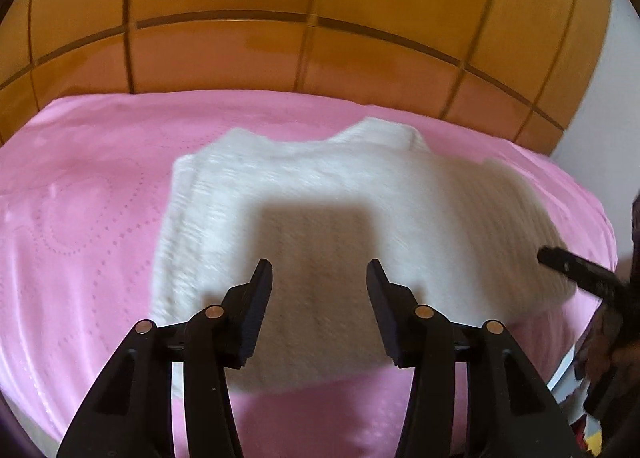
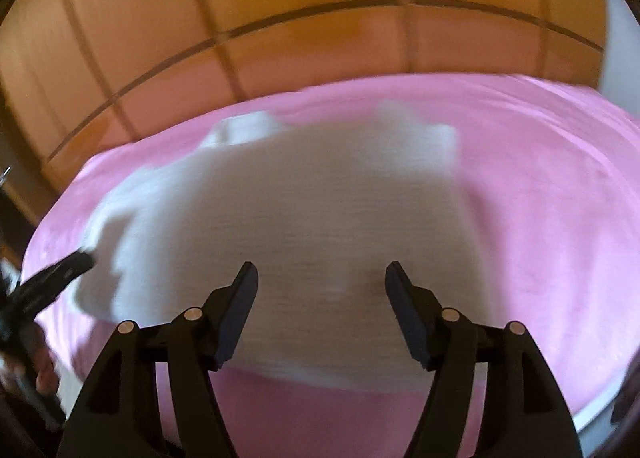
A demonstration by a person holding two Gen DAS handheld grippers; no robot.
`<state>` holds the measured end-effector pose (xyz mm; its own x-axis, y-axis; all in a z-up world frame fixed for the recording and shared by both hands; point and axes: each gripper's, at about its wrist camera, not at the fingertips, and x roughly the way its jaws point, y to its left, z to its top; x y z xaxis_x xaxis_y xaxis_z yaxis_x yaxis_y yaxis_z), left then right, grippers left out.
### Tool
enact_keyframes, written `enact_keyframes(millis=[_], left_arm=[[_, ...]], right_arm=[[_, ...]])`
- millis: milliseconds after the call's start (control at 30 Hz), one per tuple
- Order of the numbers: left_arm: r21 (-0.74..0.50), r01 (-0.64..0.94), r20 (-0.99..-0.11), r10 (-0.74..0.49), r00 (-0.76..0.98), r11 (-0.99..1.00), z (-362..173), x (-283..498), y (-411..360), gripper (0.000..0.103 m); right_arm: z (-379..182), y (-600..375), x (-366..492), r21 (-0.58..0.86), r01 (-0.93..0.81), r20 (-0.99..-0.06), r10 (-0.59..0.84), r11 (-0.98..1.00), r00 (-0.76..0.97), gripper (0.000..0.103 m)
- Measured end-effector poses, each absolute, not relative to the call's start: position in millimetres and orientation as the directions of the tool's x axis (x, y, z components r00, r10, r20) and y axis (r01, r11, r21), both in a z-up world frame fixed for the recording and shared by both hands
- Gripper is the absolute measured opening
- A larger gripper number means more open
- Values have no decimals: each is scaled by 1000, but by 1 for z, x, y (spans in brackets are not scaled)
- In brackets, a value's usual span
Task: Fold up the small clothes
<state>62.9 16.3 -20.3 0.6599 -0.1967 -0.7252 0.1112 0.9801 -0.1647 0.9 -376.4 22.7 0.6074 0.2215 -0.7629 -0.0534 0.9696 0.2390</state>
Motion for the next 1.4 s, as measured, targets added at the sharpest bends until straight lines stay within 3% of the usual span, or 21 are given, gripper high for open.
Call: enact_keyframes(millis=[133, 300, 400, 467, 700, 900, 967, 1100, 1267, 1400], left_arm=[[-147, 117, -733, -188, 654, 982, -24, 59, 4, 48], [-116, 112, -725, -162, 669, 987, -19, 54, 3, 48], [-128, 107, -723, -166, 671, 986, -16, 51, 6, 48], [-131, 95, -723, -161, 672, 987, -16, 52, 10, 57], [-129, 60, -720, -135, 681, 990, -16, 53, 18, 58], [-120, 22, -723, -102, 683, 993, -18, 54, 33, 58], [-110, -6, -722, -76, 688, 994, -17, 55, 45, 58], [-193, -82, -737, -89, 670, 978, -15, 66, 89, 58], [-400, -182, -744, -202, 636, 898, -13, 98, 149, 48], [-448, -187, -744, -248, 621, 874, -16, 124, 156, 48]], right_arm=[[-6, -415, 2, 297, 48, -800, 221, 954, 559, 60], [-1, -413, -2, 279, 45, -795, 205, 959, 571, 61], [9, -410, -2, 269, 44, -799, 197, 962, 569, 64], [19, -406, -2, 259, 21, -786, 198, 966, 585, 65], [41, -384, 47, 228, -36, -762, 202, 973, 615, 68], [14, -394, 102, 189, 26, -825, 145, 982, 546, 69], [2, -407, 109, 263, 60, -828, 193, 963, 526, 73], [-2, -412, 104, 291, 51, -807, 217, 955, 549, 73], [-5, -412, 96, 295, 42, -794, 221, 955, 566, 75], [-5, -407, 96, 280, 35, -790, 210, 959, 576, 77]])
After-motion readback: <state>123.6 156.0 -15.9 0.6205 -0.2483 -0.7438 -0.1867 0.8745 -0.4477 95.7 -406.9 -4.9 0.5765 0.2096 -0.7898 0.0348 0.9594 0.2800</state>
